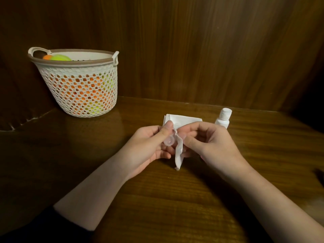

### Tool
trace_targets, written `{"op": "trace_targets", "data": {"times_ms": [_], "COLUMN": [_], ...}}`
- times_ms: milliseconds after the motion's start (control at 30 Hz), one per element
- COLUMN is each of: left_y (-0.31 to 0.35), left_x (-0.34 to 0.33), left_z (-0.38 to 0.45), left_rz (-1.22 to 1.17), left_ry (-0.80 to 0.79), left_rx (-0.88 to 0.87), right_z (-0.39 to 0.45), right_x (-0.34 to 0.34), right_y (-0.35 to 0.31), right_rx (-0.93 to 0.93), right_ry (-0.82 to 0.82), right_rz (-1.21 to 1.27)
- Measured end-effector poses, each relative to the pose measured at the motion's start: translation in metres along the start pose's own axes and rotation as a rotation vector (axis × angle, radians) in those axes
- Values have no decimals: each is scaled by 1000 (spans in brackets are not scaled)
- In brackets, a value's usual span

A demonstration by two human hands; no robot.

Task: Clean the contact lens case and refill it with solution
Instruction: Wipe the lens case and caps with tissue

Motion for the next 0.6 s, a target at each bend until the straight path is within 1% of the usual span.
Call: {"op": "trace_targets", "data": {"times_ms": [67, 133, 200, 267, 367, 433, 600], "left_y": [0, 0, 1, 2, 2, 3, 3], "left_x": [-1, -2, -3, -3, -3, -3, -3], "left_z": [0, 0, 0, 0, 0, -1, -3], "left_rz": [41, 49, 20, -23, -24, -11, 20], "left_ry": [8, 22, 8, -16, -36, -28, -49], "left_rx": [-2, 0, 10, 19, -4, -18, -29], "right_z": [1, 1, 1, 1, 2, 2, 0], "right_x": [-1, -2, -1, 1, 2, 2, 3], "right_y": [3, 4, 4, 5, 6, 6, 3], "right_rx": [-33, -45, -33, -35, -90, -104, -112], "right_ry": [4, 38, 62, 78, 29, -25, -15], "right_rz": [48, 29, -32, -19, 45, 12, 16]}}
Point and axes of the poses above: each hand's wrist, its own z-axis towards the middle knuckle, its own x-axis out of the back of the hand, y = z × x, the point moved 2 cm from there along z, towards the middle knuckle, and after that the axes turned 8 degrees about -z, right-handed, at the moved point
